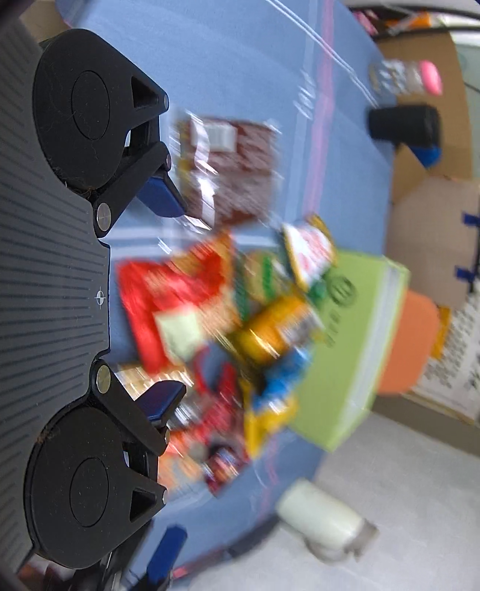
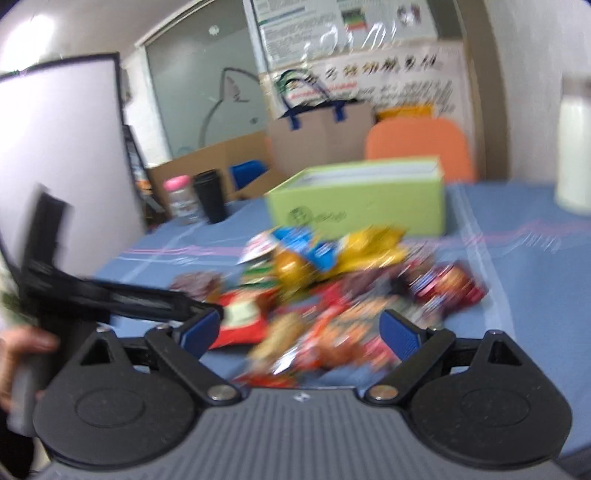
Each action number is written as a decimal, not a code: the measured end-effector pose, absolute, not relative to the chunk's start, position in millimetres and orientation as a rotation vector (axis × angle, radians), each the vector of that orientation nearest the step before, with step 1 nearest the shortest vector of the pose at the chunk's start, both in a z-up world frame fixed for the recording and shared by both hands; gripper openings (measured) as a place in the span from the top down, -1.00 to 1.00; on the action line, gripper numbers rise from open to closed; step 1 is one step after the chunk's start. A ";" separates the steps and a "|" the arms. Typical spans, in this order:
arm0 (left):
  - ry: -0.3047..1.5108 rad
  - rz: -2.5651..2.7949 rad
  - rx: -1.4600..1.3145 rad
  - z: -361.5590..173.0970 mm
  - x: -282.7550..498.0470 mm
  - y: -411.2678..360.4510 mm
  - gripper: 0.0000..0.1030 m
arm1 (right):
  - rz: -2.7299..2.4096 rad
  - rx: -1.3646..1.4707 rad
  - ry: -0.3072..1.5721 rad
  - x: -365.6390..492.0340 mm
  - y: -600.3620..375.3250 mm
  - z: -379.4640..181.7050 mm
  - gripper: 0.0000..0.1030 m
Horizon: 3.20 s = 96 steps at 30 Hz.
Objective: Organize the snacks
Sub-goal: 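Reach the left tool to the orange-and-silver chip bag and close on it, then carry the chip bag with the left tool into the green box and release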
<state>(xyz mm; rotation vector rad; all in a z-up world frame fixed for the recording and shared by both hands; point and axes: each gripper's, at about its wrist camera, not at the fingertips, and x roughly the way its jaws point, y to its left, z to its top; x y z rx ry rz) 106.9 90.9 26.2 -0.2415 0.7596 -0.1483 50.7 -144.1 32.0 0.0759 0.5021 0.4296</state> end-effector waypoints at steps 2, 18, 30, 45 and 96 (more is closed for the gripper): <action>0.755 -0.228 -0.252 34.6 114.3 78.3 -0.67 | 0.355 0.053 0.511 62.5 -152.3 27.3 -0.80; 0.933 -0.537 -0.303 8.5 167.1 -26.5 -0.69 | 0.525 0.023 0.601 72.2 -168.6 -9.3 -0.81; 0.956 -0.631 -0.231 9.6 198.1 -60.6 -0.56 | 0.472 0.195 0.661 52.3 -216.1 -5.7 -0.80; 1.045 -0.523 -0.379 -5.5 179.3 -39.0 -0.63 | 0.566 -0.244 0.679 122.1 -211.4 -17.2 -0.81; 0.807 -0.487 -0.359 74.9 436.4 16.7 -0.14 | 0.511 -0.269 0.520 385.9 -158.1 69.5 -0.59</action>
